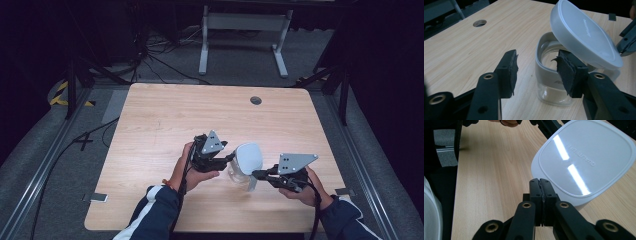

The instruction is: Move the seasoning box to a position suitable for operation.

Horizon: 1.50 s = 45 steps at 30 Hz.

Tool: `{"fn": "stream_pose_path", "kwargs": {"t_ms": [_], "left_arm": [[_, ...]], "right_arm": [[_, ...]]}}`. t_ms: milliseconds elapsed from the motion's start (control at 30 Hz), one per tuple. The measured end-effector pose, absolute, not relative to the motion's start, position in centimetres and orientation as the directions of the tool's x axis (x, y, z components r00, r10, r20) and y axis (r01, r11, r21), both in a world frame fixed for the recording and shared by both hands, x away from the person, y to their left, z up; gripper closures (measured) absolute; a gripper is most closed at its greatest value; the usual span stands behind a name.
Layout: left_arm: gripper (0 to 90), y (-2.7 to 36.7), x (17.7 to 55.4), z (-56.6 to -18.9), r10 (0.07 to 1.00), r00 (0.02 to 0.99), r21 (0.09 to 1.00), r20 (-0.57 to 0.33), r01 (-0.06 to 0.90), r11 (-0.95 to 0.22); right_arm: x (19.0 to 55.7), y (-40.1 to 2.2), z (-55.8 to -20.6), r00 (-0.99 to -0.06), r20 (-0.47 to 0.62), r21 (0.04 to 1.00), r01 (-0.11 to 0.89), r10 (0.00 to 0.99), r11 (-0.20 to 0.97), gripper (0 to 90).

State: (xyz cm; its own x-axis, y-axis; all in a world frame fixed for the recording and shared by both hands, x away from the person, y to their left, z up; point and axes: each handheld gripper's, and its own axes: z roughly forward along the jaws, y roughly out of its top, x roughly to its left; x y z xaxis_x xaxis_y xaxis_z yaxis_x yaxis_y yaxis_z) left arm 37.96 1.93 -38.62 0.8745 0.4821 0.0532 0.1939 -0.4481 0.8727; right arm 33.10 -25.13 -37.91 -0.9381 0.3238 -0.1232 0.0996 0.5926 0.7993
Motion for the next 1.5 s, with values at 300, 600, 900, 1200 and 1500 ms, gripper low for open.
{"fn": "stream_pose_path", "kwargs": {"t_ms": [300, 600, 900, 1200, 1500], "left_arm": [[72.3, 1.4, 37.4, -38.2, 0.421, 0.904, 0.874, 0.075, 0.143, -0.464], [81.3, 0.6, 36.6, -37.6, 0.359, 0.929, 0.872, 0.09, 0.101, -0.478], [87.7, 0.0, 35.7, -37.2, 0.316, 0.943, 0.871, 0.108, 0.063, -0.487], [89.6, -0.3, 35.4, -37.1, 0.3, 0.946, 0.865, 0.124, 0.046, -0.5], [88.3, -0.2, 35.7, -37.1, 0.299, 0.947, 0.866, 0.116, 0.051, -0.498]], "right_arm": [[33.1, -25.2, -37.9, -0.937, -0.123, 0.796, 0.104, 0.327, 0.597, 89.4], [32.8, -25.6, -38.0, -0.936, -0.117, 0.792, 0.114, 0.332, 0.6, 89.4], [32.6, -25.9, -38.2, -0.931, -0.123, 0.783, 0.121, 0.343, 0.61, 89.4], [32.6, -26.1, -38.2, -0.93, -0.125, 0.782, 0.122, 0.346, 0.611, 89.4], [32.7, -26.5, -38.2, -0.928, -0.107, 0.787, 0.141, 0.358, 0.601, 89.4]]}}
